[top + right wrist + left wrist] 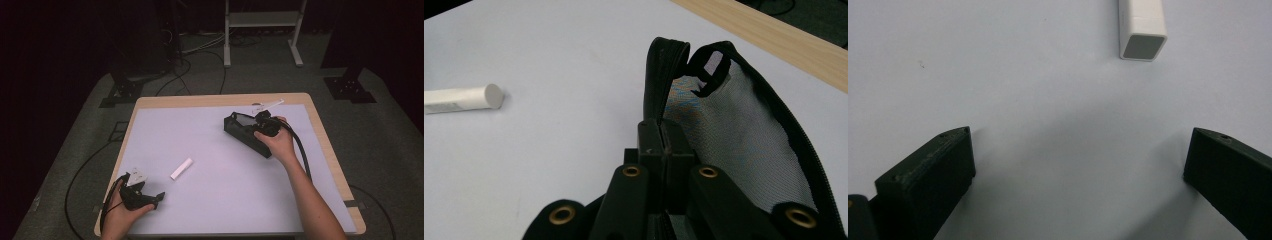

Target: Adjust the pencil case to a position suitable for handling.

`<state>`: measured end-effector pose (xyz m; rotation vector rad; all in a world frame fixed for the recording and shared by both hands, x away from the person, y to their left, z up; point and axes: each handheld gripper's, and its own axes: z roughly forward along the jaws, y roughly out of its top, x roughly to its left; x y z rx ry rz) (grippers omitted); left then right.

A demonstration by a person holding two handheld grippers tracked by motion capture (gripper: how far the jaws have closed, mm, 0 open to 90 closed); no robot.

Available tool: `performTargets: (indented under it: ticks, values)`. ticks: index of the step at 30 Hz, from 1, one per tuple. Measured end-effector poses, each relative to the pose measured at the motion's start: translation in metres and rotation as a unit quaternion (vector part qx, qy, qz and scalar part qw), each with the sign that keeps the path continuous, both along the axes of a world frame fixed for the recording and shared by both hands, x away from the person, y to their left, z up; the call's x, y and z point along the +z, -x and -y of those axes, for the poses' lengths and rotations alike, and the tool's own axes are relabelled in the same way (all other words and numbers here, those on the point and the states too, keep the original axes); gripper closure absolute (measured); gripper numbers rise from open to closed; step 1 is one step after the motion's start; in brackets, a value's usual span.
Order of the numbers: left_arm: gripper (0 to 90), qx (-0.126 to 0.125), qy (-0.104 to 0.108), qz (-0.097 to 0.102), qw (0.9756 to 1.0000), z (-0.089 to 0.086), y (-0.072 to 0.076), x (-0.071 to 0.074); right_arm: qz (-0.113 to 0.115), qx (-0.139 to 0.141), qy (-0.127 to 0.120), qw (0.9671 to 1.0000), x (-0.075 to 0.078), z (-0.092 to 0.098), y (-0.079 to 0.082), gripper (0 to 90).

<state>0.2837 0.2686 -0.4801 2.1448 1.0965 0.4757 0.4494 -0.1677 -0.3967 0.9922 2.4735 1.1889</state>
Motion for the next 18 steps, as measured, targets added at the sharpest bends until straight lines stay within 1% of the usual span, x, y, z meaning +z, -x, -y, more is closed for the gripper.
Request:
performTargets:
  ticks: [3, 5, 6, 8, 10, 17, 18]
  values:
    - [0.0, 0.000, 0.000, 0.000, 1.0000, 0.000, 0.000, 0.000, 0.007, 0.008, 0.001, 0.9999, 0.003, 0.001, 0.007, 88.3]
    - [0.0, 0.000, 0.000, 0.000, 1.0000, 0.000, 0.000, 0.000, 0.005, 0.009, 0.001, 0.9999, 0.003, 0.001, 0.009, 88.3]
    - [0.0, 0.000, 0.000, 0.000, 1.0000, 0.000, 0.000, 0.000, 0.008, 0.012, 0.000, 0.9999, 0.004, 0.003, 0.013, 88.4]
    - [0.0, 0.000, 0.000, 0.000, 1.0000, 0.000, 0.000, 0.000, 0.009, 0.013, -0.001, 0.9999, 0.005, 0.004, 0.014, 88.3]
    - [0.0, 0.000, 0.000, 0.000, 1.0000, 0.000, 0.000, 0.000, 0.012, 0.018, -0.003, 0.9998, 0.005, 0.006, 0.018, 88.3]
    - [0.0, 0.000, -0.001, -0.001, 1.0000, 0.000, 0.000, 0.000, 0.013, 0.020, -0.009, 0.9997, 0.005, 0.011, 0.028, 88.3]
    - [0.0, 0.000, -0.001, -0.001, 1.0000, 0.000, 0.000, 0.000, 0.012, 0.021, -0.011, 0.9996, 0.004, 0.012, 0.032, 88.3]
